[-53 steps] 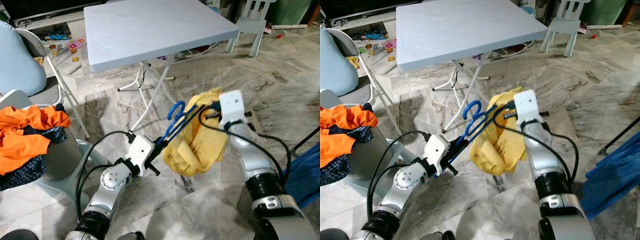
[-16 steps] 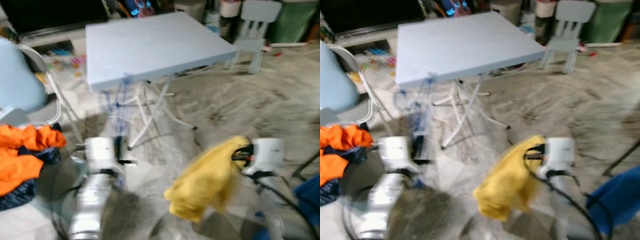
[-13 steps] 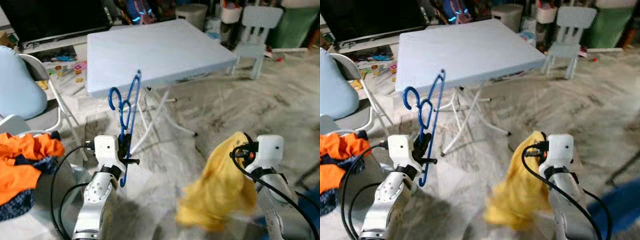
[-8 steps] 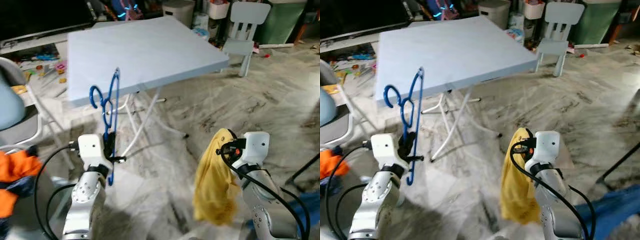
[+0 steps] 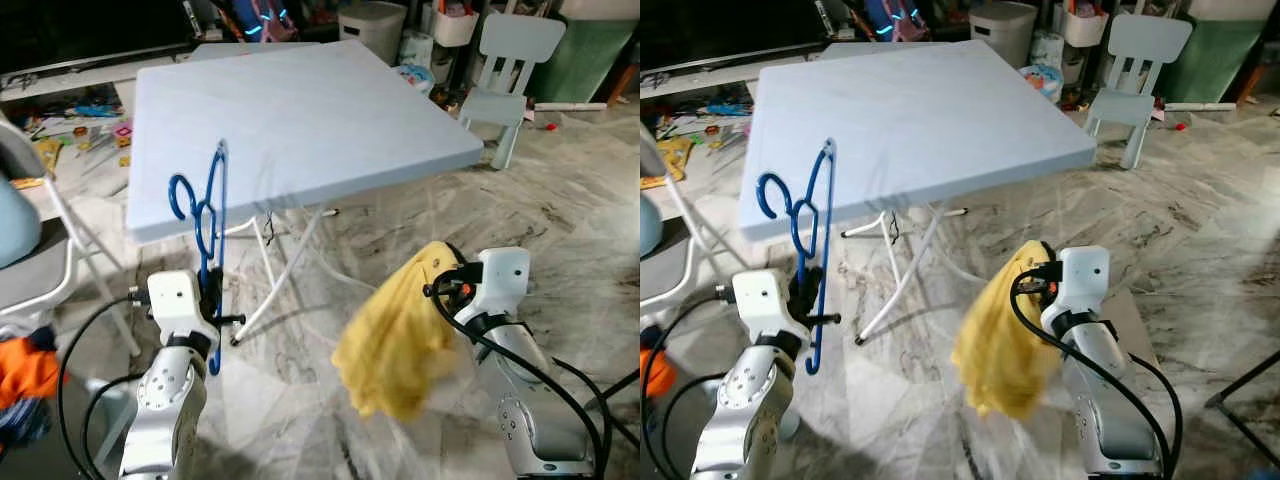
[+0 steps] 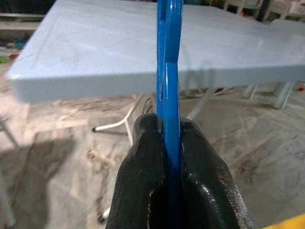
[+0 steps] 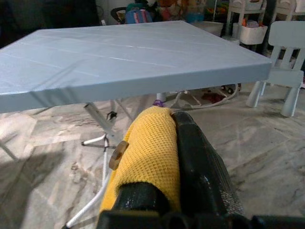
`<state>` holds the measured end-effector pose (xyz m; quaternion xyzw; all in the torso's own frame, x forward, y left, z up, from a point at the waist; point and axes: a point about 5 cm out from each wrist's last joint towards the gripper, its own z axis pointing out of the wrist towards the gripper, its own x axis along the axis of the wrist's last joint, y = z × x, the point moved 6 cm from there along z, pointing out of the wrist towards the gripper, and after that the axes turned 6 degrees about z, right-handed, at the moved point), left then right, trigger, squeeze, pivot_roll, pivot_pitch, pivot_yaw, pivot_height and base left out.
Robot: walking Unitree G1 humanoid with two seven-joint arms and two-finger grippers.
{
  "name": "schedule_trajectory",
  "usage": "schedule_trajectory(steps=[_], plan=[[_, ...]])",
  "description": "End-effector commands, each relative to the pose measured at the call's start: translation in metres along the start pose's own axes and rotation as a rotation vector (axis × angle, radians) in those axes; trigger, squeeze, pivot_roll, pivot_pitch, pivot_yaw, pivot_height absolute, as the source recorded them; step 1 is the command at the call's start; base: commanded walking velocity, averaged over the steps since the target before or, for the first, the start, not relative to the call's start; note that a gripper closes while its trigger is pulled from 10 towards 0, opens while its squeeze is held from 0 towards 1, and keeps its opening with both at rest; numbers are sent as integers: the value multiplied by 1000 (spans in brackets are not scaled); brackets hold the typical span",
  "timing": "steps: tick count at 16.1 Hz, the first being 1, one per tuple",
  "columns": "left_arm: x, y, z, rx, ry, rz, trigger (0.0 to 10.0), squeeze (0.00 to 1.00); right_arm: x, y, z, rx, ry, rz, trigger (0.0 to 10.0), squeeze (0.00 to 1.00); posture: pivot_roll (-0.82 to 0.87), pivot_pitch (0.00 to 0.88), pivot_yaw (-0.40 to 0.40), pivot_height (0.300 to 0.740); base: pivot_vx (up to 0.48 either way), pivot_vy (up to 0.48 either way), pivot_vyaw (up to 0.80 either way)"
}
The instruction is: Hang hanger
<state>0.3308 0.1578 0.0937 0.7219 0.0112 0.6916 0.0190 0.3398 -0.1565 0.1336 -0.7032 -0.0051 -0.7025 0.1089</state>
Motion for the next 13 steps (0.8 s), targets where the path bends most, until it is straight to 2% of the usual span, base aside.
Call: schedule_trajectory(steps=[1,4,6,8,13], plan=[[5,6,1,-12,11,-7,10000,0,8,4,1,-8,27,-14,10000,0,-22,60,29,740,465,0,0],[6,6,3,-15,10,-10,10000,0,9,-6,1,32,46,-30,10000,0,-28,60,34,740,463,0,0],[8,10,5,-26,16,-12,10000,0,13,-10,2,43,58,-40,10000,0,-32,57,35,740,463,0,541],[9,13,6,-30,18,-10,10000,0,18,-13,4,52,73,-49,10000,0,-33,55,38,740,463,0,766],[11,8,10,-19,19,-5,10000,0,18,-10,9,29,83,-32,10000,0,-24,50,38,740,461,0,0]])
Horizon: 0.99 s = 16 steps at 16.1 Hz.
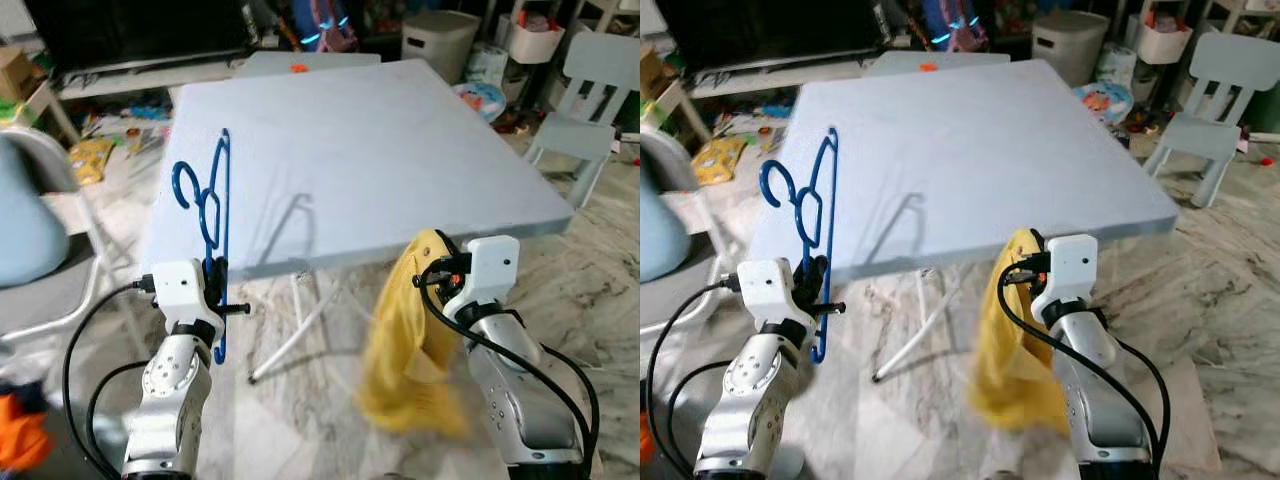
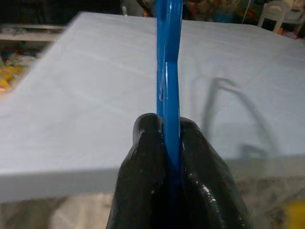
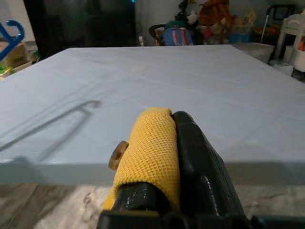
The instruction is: Hang hanger
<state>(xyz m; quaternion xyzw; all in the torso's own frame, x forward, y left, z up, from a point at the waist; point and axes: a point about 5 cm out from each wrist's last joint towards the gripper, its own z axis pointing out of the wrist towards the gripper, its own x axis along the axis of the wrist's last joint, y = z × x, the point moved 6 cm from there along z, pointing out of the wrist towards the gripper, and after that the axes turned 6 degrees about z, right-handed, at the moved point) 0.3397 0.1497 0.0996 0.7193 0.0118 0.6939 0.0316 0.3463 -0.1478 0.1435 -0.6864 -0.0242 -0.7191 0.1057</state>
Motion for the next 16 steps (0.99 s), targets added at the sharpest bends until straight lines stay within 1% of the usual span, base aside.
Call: schedule_trajectory(steps=[1,4,6,9,11,14,15,16], plan=[[5,0,2,-3,11,12,10000,0,10,-2,3,2,43,0,10000,0,-26,53,39,740,461,0,0],[6,4,3,-11,11,10,10000,0,13,-3,5,1,52,-7,10000,0,-25,61,40,740,461,0,0],[5,6,3,-18,6,10,10000,0,10,-4,5,4,46,-12,10000,0,-25,61,40,740,461,0,0],[4,8,1,-15,4,21,10000,0,7,-7,5,11,40,-7,10000,0,-20,66,38,740,0,0,0],[2,10,1,-7,-5,30,10000,0,6,-10,6,25,37,-17,10000,0,-23,66,35,740,0,0,0],[1,11,1,-4,-10,33,10000,0,7,-11,6,38,33,-28,10000,0,-25,66,30,740,0,0,0],[1,12,1,-1,-12,34,10000,0,7,-11,7,49,33,-36,10000,0,-25,67,28,740,0,0,0],[0,11,1,4,-14,35,10000,0,14,-11,9,59,53,-72,10000,0,-25,67,26,740,0,0,0]])
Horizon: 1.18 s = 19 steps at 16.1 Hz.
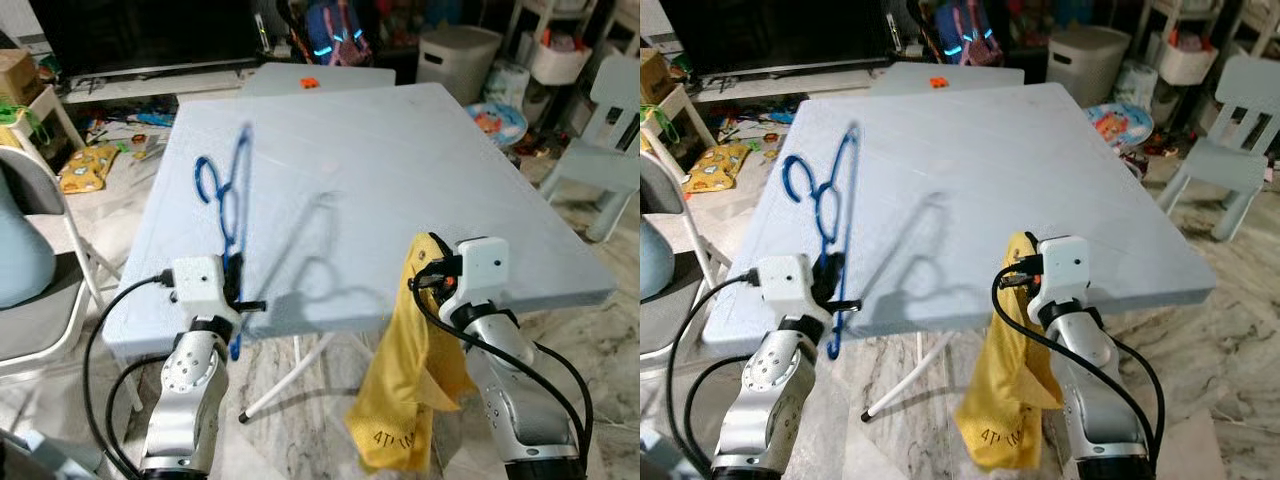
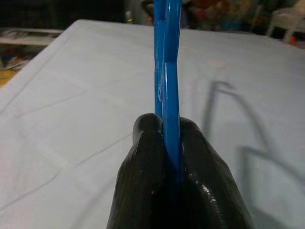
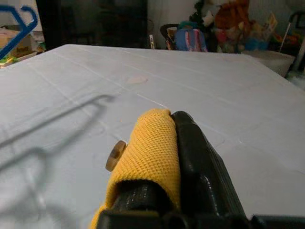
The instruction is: Hang hanger
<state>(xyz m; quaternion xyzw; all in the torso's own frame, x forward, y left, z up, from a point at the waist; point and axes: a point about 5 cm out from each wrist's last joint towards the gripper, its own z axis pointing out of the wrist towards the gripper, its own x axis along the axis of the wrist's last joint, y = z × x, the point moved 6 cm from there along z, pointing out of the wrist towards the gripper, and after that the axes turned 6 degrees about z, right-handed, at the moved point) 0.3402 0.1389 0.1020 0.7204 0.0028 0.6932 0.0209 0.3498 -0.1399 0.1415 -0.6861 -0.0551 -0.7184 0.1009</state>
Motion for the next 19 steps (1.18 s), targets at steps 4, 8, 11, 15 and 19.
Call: schedule_trajectory(steps=[4,8,11,15,19], plan=[[-6,1,1,15,-25,9,10000,0,88,-8,43,51,229,82,10000,0,-30,67,21,740,0,0,0],[-5,7,3,12,-21,9,10000,0,127,-47,105,167,236,178,10000,0,-19,58,7,740,0,0,0],[-6,4,3,39,-20,3,10000,0,155,-52,144,20,147,127,10000,0,-3,46,-10,740,0,0,0],[-2,0,4,67,0,13,10000,0,296,-41,126,6,588,397,10000,0,23,29,-21,740,0,0,0],[-3,3,3,69,4,16,10000,0,280,-43,126,70,621,290,10000,0,4,28,-20,740,0,0,0]])
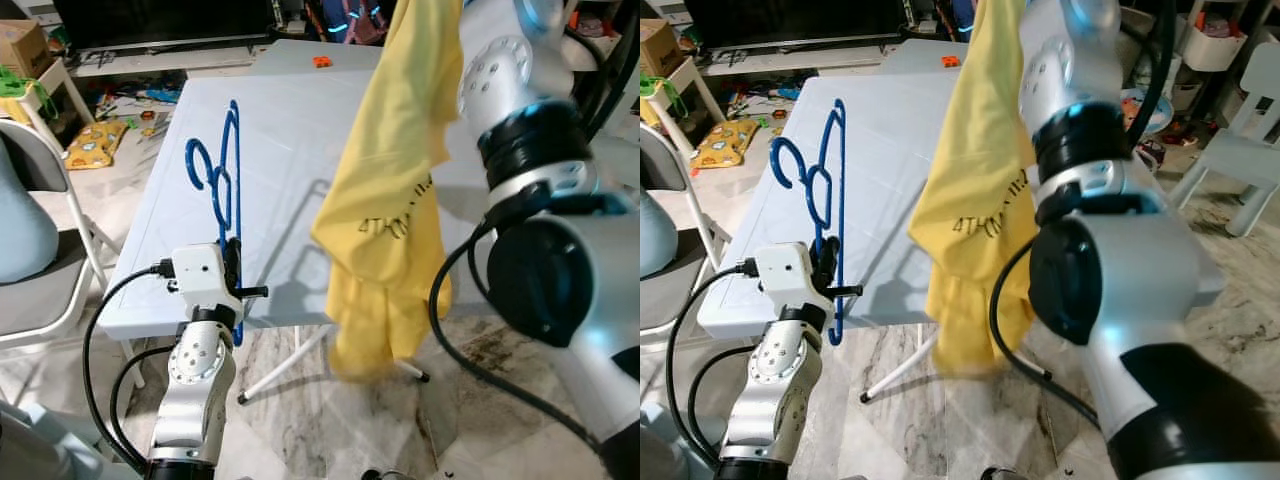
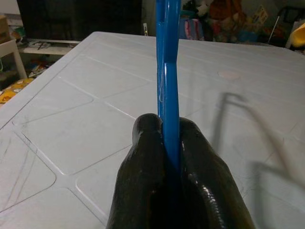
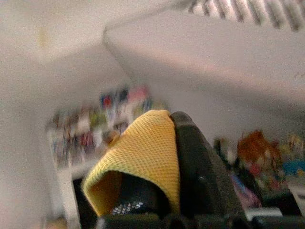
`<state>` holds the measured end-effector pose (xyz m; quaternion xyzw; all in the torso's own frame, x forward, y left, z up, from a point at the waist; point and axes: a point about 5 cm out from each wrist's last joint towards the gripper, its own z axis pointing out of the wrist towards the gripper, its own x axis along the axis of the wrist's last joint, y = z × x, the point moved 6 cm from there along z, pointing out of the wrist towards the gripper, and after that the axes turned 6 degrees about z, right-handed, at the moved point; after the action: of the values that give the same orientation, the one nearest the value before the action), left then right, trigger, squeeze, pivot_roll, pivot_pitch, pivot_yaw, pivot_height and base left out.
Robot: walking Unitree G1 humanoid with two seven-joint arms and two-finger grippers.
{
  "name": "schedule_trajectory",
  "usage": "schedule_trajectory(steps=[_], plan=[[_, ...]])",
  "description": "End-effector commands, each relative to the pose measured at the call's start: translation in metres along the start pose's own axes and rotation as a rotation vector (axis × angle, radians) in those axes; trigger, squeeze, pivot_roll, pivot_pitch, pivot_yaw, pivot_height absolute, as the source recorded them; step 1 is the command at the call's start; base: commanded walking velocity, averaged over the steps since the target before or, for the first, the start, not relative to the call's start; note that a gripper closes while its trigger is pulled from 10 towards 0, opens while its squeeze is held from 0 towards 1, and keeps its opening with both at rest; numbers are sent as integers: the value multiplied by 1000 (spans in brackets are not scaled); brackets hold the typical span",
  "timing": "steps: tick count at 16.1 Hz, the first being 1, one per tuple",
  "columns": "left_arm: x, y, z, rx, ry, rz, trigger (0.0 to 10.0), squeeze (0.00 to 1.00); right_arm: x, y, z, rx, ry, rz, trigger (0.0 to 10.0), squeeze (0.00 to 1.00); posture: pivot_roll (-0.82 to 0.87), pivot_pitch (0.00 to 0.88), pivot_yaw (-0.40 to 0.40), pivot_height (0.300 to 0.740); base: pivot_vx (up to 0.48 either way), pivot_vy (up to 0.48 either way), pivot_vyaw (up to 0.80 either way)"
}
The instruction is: Hang hanger
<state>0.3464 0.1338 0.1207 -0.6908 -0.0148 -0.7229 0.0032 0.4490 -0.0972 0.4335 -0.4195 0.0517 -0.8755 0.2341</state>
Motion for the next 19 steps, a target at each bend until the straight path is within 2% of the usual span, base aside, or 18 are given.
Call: schedule_trajectory(steps=[1,2,4,5,6,7,8,10,11,12,14,17,19], plan=[[-22,0,-4,12,-84,-3,10000,0,-48,1,-18,25,-152,-13,10000,0,3,28,-21,740,0,0,0],[-22,1,-4,11,-83,-3,10000,0,-84,6,-39,40,-268,-40,10000,0,3,28,-21,740,0,0,0],[-22,1,-3,3,-83,-2,10000,0,-146,-5,-95,249,-471,-155,10000,0,-3,30,-19,740,0,0,0],[-23,1,-3,2,-86,-2,10000,0,-170,-5,-123,342,-579,-199,10000,0,-3,30,-19,740,0,0,0],[-24,2,-2,-1,-89,-5,10000,0,-188,1,-150,417,-677,-256,10000,1000,-16,29,-14,740,0,0,0],[-25,3,-2,-6,-91,-7,10000,0,-201,13,-176,489,-764,-367,10000,1000,-16,29,-14,740,0,0,0],[-26,5,-2,-10,-92,-9,10000,0,-206,21,-194,540,-809,-415,10000,1000,-16,29,-14,740,0,0,0],[-26,6,0,-19,-96,-11,10000,0,-202,42,-209,540,-878,-468,10000,1000,-31,30,-3,740,0,0,0],[-26,6,0,-22,-96,-11,10000,0,-198,48,-211,531,-888,-474,10000,1000,-35,29,1,740,0,0,0],[-27,7,1,-31,-101,-12,10000,0,-194,56,-219,560,-930,-521,10000,1000,-39,29,4,740,0,0,0],[-29,10,1,-47,-106,-17,10000,0,-191,63,-226,595,-945,-622,10000,1000,-46,29,7,740,0,0,0],[-29,13,2,-58,-106,-20,10000,0,-179,60,-230,622,-967,-603,10000,1000,-52,28,10,740,0,0,0],[-31,14,3,-62,-113,-24,10000,0,-171,61,-245,661,-1065,-510,10000,1000,-56,21,8,740,0,0,0]])
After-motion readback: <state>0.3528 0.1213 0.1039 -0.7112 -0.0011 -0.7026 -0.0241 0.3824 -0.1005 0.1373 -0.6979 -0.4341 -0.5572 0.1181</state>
